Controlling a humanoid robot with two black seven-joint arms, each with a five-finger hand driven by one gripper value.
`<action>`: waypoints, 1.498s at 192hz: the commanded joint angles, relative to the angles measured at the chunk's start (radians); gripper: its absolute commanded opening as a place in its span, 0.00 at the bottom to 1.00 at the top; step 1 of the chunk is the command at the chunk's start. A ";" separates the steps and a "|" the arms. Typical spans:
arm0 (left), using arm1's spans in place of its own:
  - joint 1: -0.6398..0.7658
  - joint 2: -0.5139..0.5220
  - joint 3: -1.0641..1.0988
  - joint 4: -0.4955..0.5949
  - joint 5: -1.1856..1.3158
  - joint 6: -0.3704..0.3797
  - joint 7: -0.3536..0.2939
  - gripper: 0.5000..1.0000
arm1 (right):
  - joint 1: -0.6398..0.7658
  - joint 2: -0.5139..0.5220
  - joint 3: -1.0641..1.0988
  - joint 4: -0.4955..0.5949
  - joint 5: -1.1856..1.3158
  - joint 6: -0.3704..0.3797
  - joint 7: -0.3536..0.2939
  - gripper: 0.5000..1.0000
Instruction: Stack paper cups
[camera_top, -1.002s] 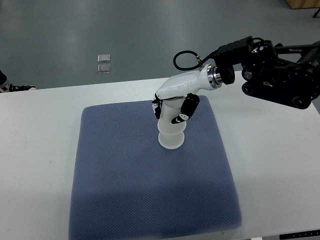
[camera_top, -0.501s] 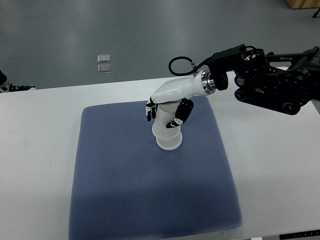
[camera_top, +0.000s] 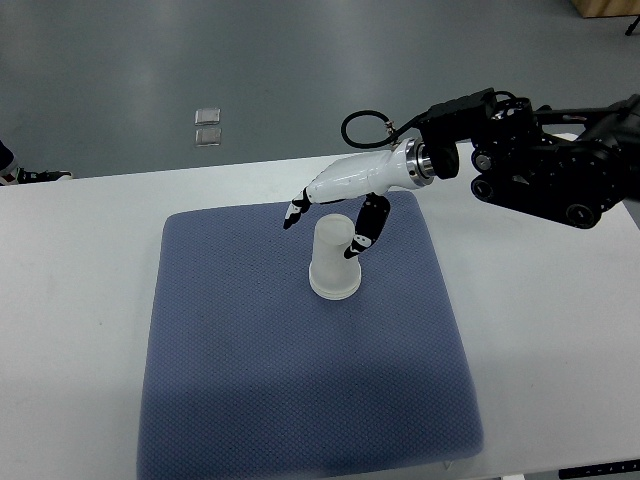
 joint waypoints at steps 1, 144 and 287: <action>0.000 0.000 0.000 0.000 0.000 0.000 -0.001 1.00 | 0.005 -0.004 0.031 -0.001 0.003 0.000 0.000 0.72; 0.000 0.000 0.000 0.000 0.000 0.000 0.001 1.00 | -0.148 0.056 0.263 -0.371 0.928 -0.054 -0.041 0.81; 0.000 0.000 0.000 0.000 0.000 0.000 0.001 1.00 | -0.430 0.137 0.408 -0.471 1.491 -0.193 -0.023 0.82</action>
